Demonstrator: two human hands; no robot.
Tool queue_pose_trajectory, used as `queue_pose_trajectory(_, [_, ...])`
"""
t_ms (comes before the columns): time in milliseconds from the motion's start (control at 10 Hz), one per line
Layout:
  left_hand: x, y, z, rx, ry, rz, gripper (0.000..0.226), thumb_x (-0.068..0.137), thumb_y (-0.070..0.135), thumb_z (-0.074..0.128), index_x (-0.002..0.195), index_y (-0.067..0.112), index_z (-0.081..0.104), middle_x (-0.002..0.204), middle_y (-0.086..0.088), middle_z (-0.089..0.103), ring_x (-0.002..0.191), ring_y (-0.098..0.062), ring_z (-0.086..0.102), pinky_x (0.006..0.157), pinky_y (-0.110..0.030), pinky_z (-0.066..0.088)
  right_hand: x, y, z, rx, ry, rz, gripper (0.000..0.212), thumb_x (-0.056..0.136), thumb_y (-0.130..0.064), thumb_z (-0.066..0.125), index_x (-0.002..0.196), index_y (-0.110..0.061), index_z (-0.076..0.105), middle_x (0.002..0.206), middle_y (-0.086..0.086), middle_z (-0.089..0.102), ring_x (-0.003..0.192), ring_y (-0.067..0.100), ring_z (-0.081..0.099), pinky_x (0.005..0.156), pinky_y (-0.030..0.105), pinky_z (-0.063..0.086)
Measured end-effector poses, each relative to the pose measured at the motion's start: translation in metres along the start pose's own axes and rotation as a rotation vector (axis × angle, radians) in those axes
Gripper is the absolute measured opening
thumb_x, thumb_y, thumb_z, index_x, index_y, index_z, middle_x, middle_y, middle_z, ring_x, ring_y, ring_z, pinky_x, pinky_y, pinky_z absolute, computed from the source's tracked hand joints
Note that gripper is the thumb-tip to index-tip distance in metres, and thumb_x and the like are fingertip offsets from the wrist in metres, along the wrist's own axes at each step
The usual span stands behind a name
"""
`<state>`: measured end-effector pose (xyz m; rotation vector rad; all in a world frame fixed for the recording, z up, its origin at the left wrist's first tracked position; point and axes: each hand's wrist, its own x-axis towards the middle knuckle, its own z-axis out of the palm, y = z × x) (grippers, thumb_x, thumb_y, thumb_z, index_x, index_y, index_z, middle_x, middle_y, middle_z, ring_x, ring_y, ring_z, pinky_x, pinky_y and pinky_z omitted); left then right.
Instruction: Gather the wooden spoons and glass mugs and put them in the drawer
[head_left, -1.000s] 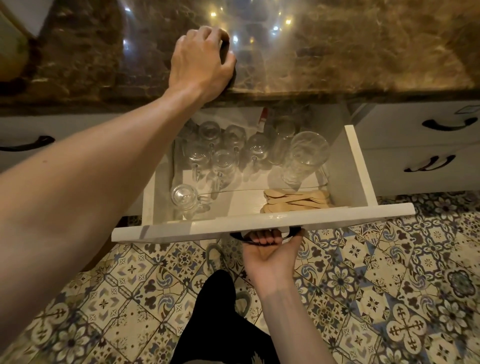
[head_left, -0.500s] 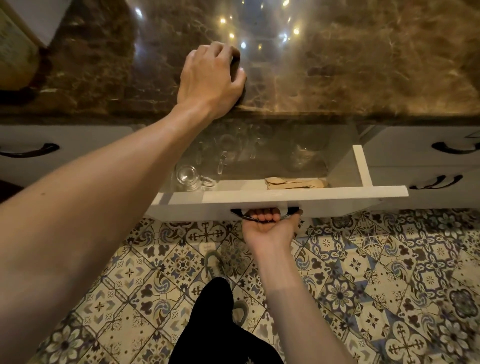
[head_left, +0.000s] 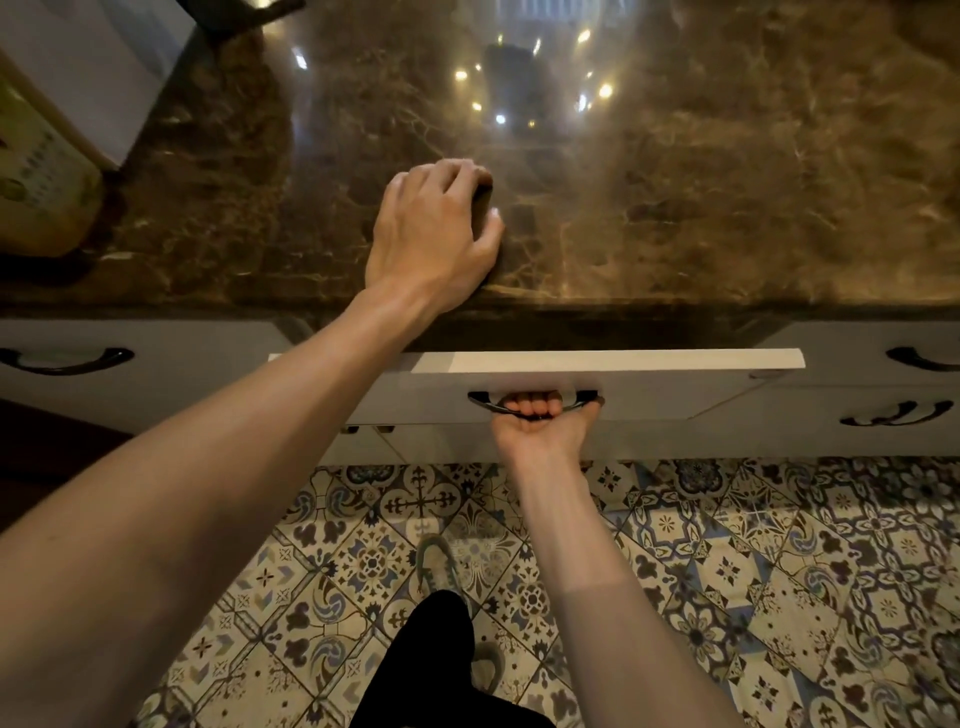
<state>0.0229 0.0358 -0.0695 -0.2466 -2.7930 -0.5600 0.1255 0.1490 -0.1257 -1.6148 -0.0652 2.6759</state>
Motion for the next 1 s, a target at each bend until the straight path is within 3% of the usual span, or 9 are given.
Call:
queue_pose_trajectory(200, [-0.001, 0.003, 0.001, 0.021, 0.004, -0.009, 0.043, 0.091, 0.04, 0.044, 0.128, 0.021, 0.051, 0.136, 0.0, 0.051, 0.126, -0.015, 0.042, 0.11, -0.031, 0.022, 0.009, 0.002, 0.018, -0.006, 0.022, 0.004, 0.053, 0.088, -0.06, 0.045, 0.054, -0.02, 0.037, 0.04, -0.006, 0.032, 0.042, 0.009, 0.025, 0.05, 0.017, 0.027])
queue_pose_trajectory(500, [-0.001, 0.007, -0.004, 0.045, -0.004, -0.022, 0.043, 0.091, 0.038, 0.046, 0.129, 0.018, 0.052, 0.137, -0.001, 0.051, 0.126, -0.015, 0.042, 0.109, -0.031, 0.024, 0.017, 0.004, 0.042, -0.026, 0.045, -0.021, 0.053, 0.088, -0.06, 0.044, 0.053, -0.022, 0.033, 0.043, -0.006, 0.031, 0.045, 0.01, 0.024, 0.049, 0.019, 0.029])
queue_pose_trajectory(600, [0.001, 0.006, -0.005, 0.046, 0.0, -0.015, 0.043, 0.091, 0.037, 0.047, 0.128, 0.017, 0.053, 0.136, -0.002, 0.052, 0.126, -0.016, 0.043, 0.109, -0.033, 0.026, 0.019, 0.006, 0.046, -0.017, 0.062, -0.053, 0.052, 0.087, -0.059, 0.048, 0.054, -0.022, 0.034, 0.047, -0.006, 0.033, 0.046, 0.01, 0.026, 0.058, 0.019, 0.039])
queue_pose_trajectory(700, [-0.002, 0.006, -0.003, 0.062, 0.006, -0.012, 0.042, 0.09, 0.037, 0.047, 0.127, 0.017, 0.054, 0.134, -0.002, 0.053, 0.124, -0.017, 0.044, 0.108, -0.034, 0.029, 0.02, 0.008, 0.043, -0.022, 0.04, -0.067, 0.05, 0.088, -0.058, 0.048, 0.055, -0.022, 0.036, 0.051, -0.005, 0.035, 0.048, 0.009, 0.029, 0.08, 0.025, 0.045])
queue_pose_trajectory(800, [0.0, 0.007, -0.005, 0.082, -0.015, 0.006, 0.043, 0.091, 0.038, 0.045, 0.128, 0.018, 0.052, 0.136, -0.001, 0.052, 0.125, -0.016, 0.043, 0.109, -0.035, 0.031, 0.017, 0.002, 0.044, -0.117, -0.01, -0.118, 0.042, 0.094, -0.053, 0.04, 0.071, -0.019, 0.05, 0.069, -0.002, 0.049, 0.063, 0.011, 0.046, 0.08, 0.027, 0.045])
queue_pose_trajectory(900, [-0.001, 0.007, -0.005, 0.087, -0.019, 0.0, 0.043, 0.092, 0.04, 0.042, 0.129, 0.02, 0.051, 0.137, 0.001, 0.05, 0.127, -0.014, 0.041, 0.11, -0.036, 0.03, 0.016, -0.011, 0.035, -0.27, 0.046, -0.114, 0.04, 0.098, -0.045, 0.037, 0.114, -0.014, 0.057, 0.109, 0.007, 0.058, 0.097, 0.018, 0.055, 0.085, 0.028, 0.042])
queue_pose_trajectory(1000, [-0.004, 0.009, -0.008, 0.074, -0.03, -0.029, 0.043, 0.091, 0.04, 0.042, 0.128, 0.022, 0.053, 0.136, 0.003, 0.052, 0.128, -0.013, 0.043, 0.11, -0.036, 0.029, 0.005, -0.034, 0.017, -0.563, 0.24, -0.154, 0.045, 0.097, -0.038, 0.041, 0.128, -0.006, 0.051, 0.124, 0.009, 0.053, 0.106, 0.023, 0.054, 0.081, 0.032, 0.042])
